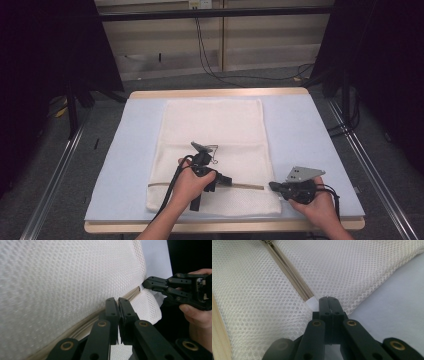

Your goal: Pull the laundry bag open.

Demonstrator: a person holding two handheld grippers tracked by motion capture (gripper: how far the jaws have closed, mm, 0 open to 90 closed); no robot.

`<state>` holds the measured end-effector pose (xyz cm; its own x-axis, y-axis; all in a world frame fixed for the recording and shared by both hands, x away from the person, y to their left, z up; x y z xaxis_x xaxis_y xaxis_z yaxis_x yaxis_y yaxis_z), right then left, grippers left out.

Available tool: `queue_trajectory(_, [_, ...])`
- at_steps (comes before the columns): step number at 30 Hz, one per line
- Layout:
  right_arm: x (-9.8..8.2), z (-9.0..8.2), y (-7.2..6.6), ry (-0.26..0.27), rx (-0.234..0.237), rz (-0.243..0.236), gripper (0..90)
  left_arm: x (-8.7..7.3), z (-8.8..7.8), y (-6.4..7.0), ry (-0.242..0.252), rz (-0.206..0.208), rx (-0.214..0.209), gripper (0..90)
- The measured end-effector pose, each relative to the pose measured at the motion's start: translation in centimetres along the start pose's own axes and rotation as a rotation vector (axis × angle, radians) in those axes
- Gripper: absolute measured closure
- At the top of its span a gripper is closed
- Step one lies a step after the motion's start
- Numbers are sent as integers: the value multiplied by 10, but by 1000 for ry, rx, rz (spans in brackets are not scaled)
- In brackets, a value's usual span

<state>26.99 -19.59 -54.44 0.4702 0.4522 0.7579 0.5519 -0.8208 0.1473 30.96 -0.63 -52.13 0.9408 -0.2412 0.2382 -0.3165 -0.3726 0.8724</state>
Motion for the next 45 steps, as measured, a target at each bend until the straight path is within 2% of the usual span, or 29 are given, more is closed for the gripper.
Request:
queue_trajectory(2, [0, 0, 0, -2, 0, 3, 900, 0, -2, -2, 4, 1, 5, 874])
queue_trajectory(5, [0, 0, 0, -1, 1, 6, 900, -1, -3, -1, 6, -8, -15, 874])
queue_trajectory(6, [0, 0, 0, -1, 1, 6, 900, -2, -4, -3, 4, 3, 12, 874])
queue_trajectory(7, [0, 0, 0, 0, 3, 6, 900, -2, -4, -2, 7, -4, 2, 873])
queue_trajectory(10, [0, 0, 0, -2, -1, 5, 900, -2, -5, -4, 5, 4, 13, 873])
queue_trajectory(11, [0, 0, 0, -2, -1, 4, 900, -2, -7, -3, 4, -5, -3, 874])
queue_trajectory(12, [0, 0, 0, -3, 0, 5, 900, -2, -9, -4, 6, 2, 15, 874])
queue_trajectory(15, [0, 0, 0, 0, 3, 6, 900, -3, -13, -5, -3, -3, 10, 874])
queue_trajectory(17, [0, 0, 0, -1, 2, 7, 900, -3, -15, -7, 13, -4, 15, 874])
queue_trajectory(19, [0, 0, 0, 0, 3, 8, 900, -3, -18, -7, 18, -9, -1, 874])
queue_trajectory(23, [0, 0, 0, -1, 5, 10, 900, -4, -23, -9, 21, -17, 3, 874])
queue_trajectory(24, [0, 0, 0, 0, 5, 9, 900, -5, -26, -11, 17, -9, 11, 874])
queue_trajectory(27, [0, 0, 0, 1, 4, 9, 900, -5, -28, -12, 24, -2, 15, 874])
queue_trajectory(29, [0, 0, 0, 0, 4, 10, 900, -6, -28, -11, 30, -7, -5, 874])
queue_trajectory(31, [0, 0, 0, -2, 3, 12, 900, -6, -27, -11, 35, -15, 2, 874])
queue_trajectory(34, [0, 0, 0, -2, 1, 11, 900, -7, -27, -13, 22, -7, 12, 874])
queue_trajectory(36, [0, 0, 0, -2, 1, 11, 900, -7, -27, -13, 31, -4, 19, 874])
queue_trajectory(37, [0, 0, 0, -1, 2, 10, 900, -7, -27, -13, 32, -18, 19, 874])
queue_trajectory(38, [0, 0, 0, -1, 2, 10, 900, -7, -29, -15, 21, -2, 26, 874])
queue_trajectory(40, [0, 0, 0, -1, 5, 11, 900, -7, -32, -15, 37, -12, 7, 874])
queue_trajectory(45, [0, 0, 0, -2, 5, 12, 900, -7, -32, -16, 29, -8, 15, 874])
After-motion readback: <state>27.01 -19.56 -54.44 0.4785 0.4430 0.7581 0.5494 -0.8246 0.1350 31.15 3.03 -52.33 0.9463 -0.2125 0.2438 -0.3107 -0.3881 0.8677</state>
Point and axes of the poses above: each handheld gripper's, and its own axes: z roughly forward along the jaws, x roughly out of its top, y roughly to its right, the point moved 9 cm from there along z, roughly forward along the jaws, and after that the axes turned 15 degrees about -x, right-handed, at the moved point
